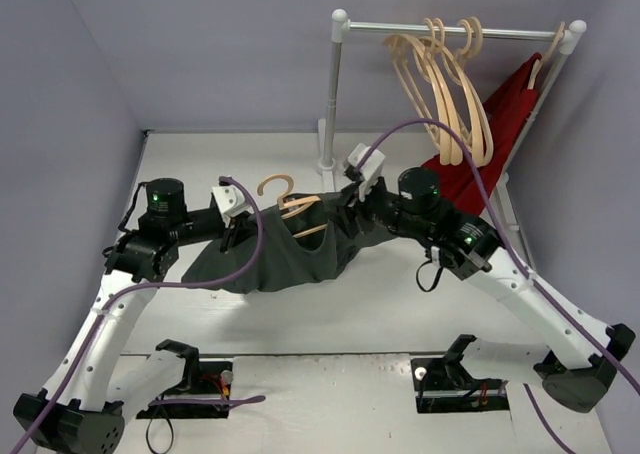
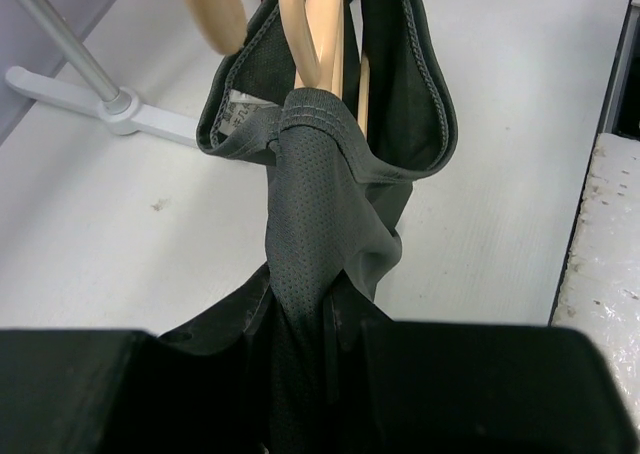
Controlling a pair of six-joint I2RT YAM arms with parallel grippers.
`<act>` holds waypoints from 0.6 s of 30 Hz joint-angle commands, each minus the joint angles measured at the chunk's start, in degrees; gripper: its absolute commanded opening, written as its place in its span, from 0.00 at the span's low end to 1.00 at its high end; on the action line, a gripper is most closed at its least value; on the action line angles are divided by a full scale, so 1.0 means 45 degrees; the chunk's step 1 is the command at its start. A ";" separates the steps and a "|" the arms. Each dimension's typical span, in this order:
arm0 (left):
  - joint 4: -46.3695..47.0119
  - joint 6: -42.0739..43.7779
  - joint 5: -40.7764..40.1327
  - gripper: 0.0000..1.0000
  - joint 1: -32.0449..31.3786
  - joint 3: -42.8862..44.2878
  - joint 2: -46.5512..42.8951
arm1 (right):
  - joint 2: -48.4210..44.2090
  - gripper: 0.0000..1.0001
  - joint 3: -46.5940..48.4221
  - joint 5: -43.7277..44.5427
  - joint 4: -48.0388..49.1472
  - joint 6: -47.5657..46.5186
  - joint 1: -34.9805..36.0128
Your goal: Place the t-shirt on the hanger
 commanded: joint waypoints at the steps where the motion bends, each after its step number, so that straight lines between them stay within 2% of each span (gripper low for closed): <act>1: 0.1604 0.0242 0.1263 0.00 0.0392 -0.0113 -0.0710 | -0.1244 0.59 -0.0204 0.0362 0.0595 -0.0620 -0.1261; 3: 0.1590 0.0293 0.1550 0.00 0.0529 -0.0183 -0.0808 | -0.1412 0.61 -0.0385 -0.0186 0.0436 -0.1010 -0.1810; 5: 0.1418 0.0463 0.1848 0.00 0.0643 -0.0158 -0.0897 | -0.1406 0.67 -0.0609 -0.1578 0.0167 -0.1834 -0.3069; 7: 0.1270 0.0619 0.2048 0.00 0.0664 -0.0049 -0.0846 | -0.1159 0.71 -0.0651 -0.2758 -0.0205 -0.2495 -0.3416; 12: 0.0814 0.0991 0.2670 0.00 0.0663 0.0307 -0.0618 | -0.0181 0.78 -0.0584 -0.4681 -0.0538 -0.3688 -0.3569; 18: 0.0065 0.1576 0.2596 0.00 0.0665 0.0822 -0.0437 | 0.0557 0.80 -0.0445 -0.6073 -0.0577 -0.4291 -0.3569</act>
